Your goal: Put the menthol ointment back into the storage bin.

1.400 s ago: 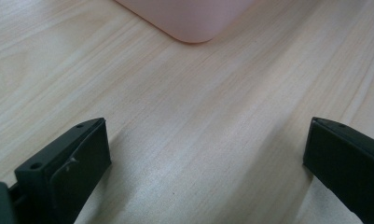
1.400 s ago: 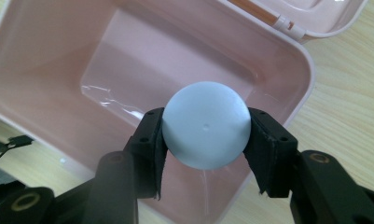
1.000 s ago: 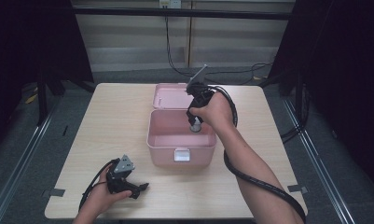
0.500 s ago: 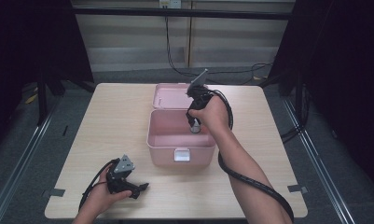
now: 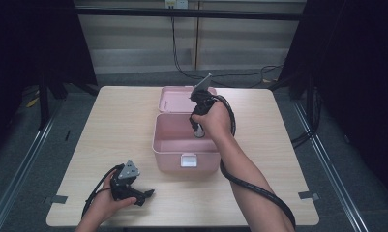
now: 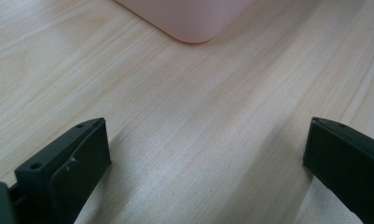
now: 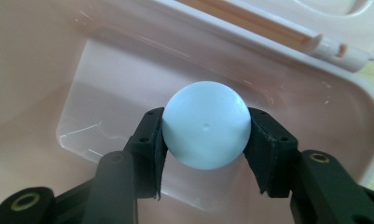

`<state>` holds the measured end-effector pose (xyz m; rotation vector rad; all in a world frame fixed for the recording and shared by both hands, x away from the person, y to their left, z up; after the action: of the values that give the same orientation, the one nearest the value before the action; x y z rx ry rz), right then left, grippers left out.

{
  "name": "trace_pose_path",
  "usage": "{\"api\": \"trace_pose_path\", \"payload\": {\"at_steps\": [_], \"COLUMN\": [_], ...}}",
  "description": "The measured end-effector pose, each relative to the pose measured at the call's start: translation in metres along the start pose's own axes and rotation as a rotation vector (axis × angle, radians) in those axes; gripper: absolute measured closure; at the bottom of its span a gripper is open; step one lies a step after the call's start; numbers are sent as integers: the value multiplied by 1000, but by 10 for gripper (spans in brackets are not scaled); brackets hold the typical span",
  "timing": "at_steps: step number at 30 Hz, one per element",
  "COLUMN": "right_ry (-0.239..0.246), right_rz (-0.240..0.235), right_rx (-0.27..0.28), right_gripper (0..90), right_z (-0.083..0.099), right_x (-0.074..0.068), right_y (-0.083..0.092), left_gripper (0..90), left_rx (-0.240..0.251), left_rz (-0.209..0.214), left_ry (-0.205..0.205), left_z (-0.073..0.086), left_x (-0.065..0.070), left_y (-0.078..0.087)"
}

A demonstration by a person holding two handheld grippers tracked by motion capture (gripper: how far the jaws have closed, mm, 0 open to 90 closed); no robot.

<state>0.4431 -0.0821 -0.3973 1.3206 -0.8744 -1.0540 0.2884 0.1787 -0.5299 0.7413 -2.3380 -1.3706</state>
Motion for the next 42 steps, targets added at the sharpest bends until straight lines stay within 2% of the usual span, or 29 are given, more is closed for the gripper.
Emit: {"api": "trace_pose_path", "payload": {"at_steps": [6,10,21,42], "right_ry": [-26,-49,-79,-100], "right_rz": [11,-7,-9,-4], "right_rx": [12,20,14,-1], "right_gripper": [507,507,507,506], "right_z": [-1,-2,-4,-9], "right_x": [1,1,3,8], "right_y": [-3,-5,-15,-32], "left_gripper": [0,0,0,0], "left_rx": [0,0,-2,-3], "left_rz": [0,0,-7,-7], "left_ry": [0,0,-3,-2], "left_z": [0,0,0,0], "left_x": [0,0,0,0], "left_y": [0,0,0,0]}}
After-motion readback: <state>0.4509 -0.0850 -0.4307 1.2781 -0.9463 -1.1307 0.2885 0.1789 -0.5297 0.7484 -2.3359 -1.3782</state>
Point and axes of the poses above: each handheld gripper's, and its own axes: y roughly backward along the jaws, z roughly out of its underside, x roughly to its right, the point moved 3 cm from there along -y, roughly forward along the jaws, and after that the axes turned 15 degrees about -x, right-handed, at the moved point
